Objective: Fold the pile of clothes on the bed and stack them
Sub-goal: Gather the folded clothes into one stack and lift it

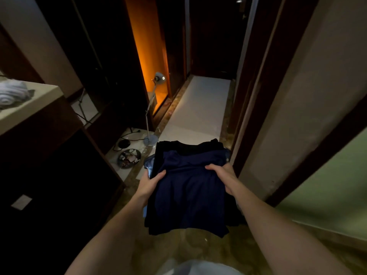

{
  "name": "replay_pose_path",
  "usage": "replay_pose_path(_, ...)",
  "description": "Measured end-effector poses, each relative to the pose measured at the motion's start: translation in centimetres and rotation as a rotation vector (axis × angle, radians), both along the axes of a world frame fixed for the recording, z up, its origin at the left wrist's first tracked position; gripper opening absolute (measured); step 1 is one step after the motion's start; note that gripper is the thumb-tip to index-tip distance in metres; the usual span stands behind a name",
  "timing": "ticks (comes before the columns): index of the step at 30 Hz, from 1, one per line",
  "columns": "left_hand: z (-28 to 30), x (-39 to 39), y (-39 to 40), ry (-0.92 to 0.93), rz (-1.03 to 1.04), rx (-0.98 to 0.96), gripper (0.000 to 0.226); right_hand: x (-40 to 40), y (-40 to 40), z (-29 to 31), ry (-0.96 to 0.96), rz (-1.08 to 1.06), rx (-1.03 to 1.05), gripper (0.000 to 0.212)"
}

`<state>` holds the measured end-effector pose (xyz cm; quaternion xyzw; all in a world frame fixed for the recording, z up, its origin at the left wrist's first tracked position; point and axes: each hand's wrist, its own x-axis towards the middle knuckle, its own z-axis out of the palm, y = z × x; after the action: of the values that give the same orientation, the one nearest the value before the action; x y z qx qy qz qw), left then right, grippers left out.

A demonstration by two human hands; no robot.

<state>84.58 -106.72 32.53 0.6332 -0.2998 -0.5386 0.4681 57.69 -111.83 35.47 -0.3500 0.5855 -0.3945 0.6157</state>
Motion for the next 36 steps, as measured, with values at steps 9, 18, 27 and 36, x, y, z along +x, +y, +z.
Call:
replay_pose_path(9,-0.6,4.0,-9.8,-0.004,0.0,0.002,0.062,4.0,-10.0,-0.5,0.02,-0.037,0.021,0.033)
replay_pose_path(18,-1.4,10.3,-22.9,-0.053,-0.099,0.037,0.091,9.7,-21.5,-2.1,-0.006,-0.13,0.045,0.055)
replay_pose_path(27,-1.0,15.1,-34.8,-0.039,-0.188,0.038,0.054,14.6,-30.4,-1.7,-0.061,-0.218,0.032,0.044)
replay_pose_path(36,-2.6,15.5,-45.5,-0.07,-0.237,0.091,0.098,14.6,-40.7,-2.9,-0.063,-0.249,0.047,0.056)
